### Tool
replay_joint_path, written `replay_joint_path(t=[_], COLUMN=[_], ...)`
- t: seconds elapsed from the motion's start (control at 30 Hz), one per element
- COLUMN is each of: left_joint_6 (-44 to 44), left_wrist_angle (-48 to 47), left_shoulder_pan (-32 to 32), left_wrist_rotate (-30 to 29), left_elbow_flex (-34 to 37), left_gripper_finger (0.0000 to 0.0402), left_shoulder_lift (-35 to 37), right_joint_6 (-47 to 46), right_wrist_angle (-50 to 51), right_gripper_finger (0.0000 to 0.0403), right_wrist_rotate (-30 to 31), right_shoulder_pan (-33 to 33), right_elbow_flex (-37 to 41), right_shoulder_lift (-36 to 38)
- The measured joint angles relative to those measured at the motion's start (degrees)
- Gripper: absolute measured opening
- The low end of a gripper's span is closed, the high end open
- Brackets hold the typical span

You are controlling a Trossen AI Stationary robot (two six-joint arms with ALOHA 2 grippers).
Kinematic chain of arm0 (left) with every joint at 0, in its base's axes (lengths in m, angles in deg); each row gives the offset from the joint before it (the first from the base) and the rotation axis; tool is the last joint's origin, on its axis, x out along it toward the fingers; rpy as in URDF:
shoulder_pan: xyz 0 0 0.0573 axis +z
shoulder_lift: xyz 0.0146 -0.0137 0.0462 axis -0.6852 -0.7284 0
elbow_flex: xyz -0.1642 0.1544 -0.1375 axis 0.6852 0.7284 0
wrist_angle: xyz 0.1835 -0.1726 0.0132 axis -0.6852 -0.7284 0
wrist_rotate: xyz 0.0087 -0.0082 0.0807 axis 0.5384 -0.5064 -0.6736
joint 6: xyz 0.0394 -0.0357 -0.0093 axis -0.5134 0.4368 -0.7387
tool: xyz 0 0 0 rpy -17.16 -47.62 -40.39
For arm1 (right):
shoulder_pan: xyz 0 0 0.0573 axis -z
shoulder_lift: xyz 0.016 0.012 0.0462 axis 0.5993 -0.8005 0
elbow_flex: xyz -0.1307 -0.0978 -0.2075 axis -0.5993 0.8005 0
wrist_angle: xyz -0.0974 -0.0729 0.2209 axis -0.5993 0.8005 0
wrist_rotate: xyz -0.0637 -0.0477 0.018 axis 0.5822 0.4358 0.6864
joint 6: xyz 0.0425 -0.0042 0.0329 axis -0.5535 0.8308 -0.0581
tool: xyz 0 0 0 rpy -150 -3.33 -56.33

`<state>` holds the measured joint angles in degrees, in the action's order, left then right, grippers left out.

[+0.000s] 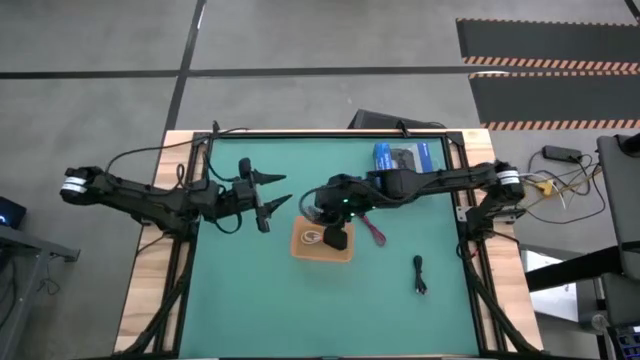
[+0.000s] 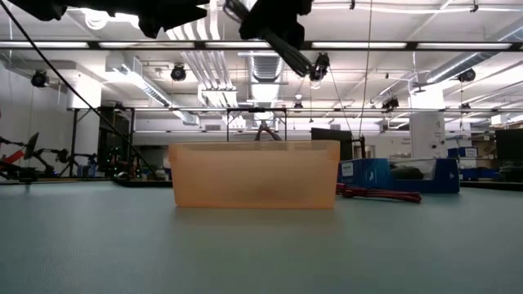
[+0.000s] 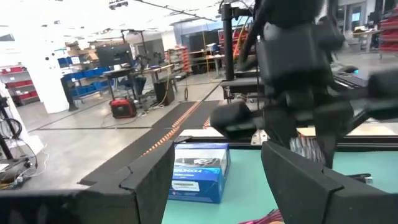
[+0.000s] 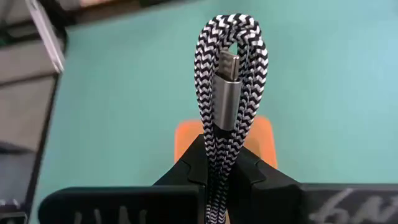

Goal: Pick and place USB-C Cables
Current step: Put the black white charger cable into the orange bin

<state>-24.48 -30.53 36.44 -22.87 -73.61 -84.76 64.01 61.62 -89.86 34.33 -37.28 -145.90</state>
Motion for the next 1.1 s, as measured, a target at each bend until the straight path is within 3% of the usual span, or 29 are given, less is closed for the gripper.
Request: replay_joint_path(t=[0.4, 0.9, 1.1], left_joint_6=[0.1, 0.1, 0.1], left_wrist_angle=[-0.3, -0.3, -0.3], left_shoulder_pan=[0.0, 0.0, 0.0], left_wrist_rotate=[-1.1, -1.1, -1.0], left_elbow_flex=[0.0, 0.0, 0.0], left_gripper_finger=[0.0226, 0.0226, 0.0226], left_shoulder_lift=[1.7, 1.7, 1.7], right_joint_6=[-0.3, 2.4, 3.6], right_wrist_angle=[11.1, 13.5, 13.2], right_gripper_finger=[0.0013, 0.0013, 0.0013], right_wrist_rotate=[0.0, 0.0, 0.1], right_shoulder_pan=[0.0, 0.0, 0.0], right_elbow_flex=[-10.4, -11.8, -11.8], right_shoulder_lift=[-13.2, -21.2, -21.3])
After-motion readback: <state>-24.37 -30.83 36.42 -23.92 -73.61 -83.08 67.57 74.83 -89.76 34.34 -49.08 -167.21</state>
